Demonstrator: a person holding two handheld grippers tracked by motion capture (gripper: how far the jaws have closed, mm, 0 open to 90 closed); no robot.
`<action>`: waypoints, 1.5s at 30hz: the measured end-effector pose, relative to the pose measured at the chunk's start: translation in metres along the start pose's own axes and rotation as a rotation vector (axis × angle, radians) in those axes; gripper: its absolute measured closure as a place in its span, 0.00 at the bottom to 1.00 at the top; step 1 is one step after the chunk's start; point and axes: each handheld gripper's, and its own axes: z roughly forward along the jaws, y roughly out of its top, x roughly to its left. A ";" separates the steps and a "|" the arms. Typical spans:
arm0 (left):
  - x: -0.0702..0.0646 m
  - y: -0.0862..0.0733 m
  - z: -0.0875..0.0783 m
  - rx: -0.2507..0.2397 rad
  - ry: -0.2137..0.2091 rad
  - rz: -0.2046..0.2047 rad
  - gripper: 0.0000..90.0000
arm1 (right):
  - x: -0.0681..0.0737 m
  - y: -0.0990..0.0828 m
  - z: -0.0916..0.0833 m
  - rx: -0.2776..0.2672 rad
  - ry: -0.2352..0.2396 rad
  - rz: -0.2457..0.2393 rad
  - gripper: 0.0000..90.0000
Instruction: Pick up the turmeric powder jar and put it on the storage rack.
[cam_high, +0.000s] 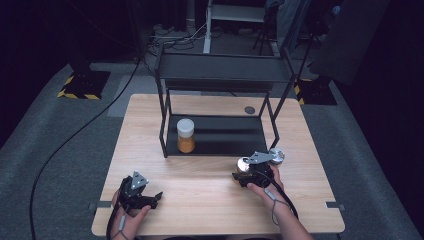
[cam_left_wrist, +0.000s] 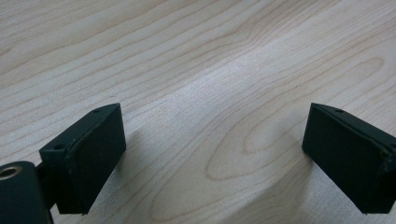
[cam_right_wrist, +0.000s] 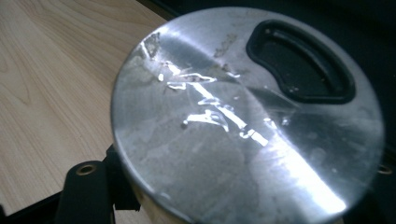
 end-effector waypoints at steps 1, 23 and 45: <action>0.000 0.000 0.000 0.000 0.000 0.000 0.07 | 0.000 0.000 0.000 0.001 -0.001 -0.001 0.35; 0.000 0.000 0.000 0.000 0.000 0.000 0.07 | 0.000 0.014 -0.011 -0.018 -0.002 0.021 0.35; 0.000 0.000 0.000 0.000 0.000 0.000 0.07 | 0.002 0.047 -0.029 -0.043 -0.001 0.013 0.35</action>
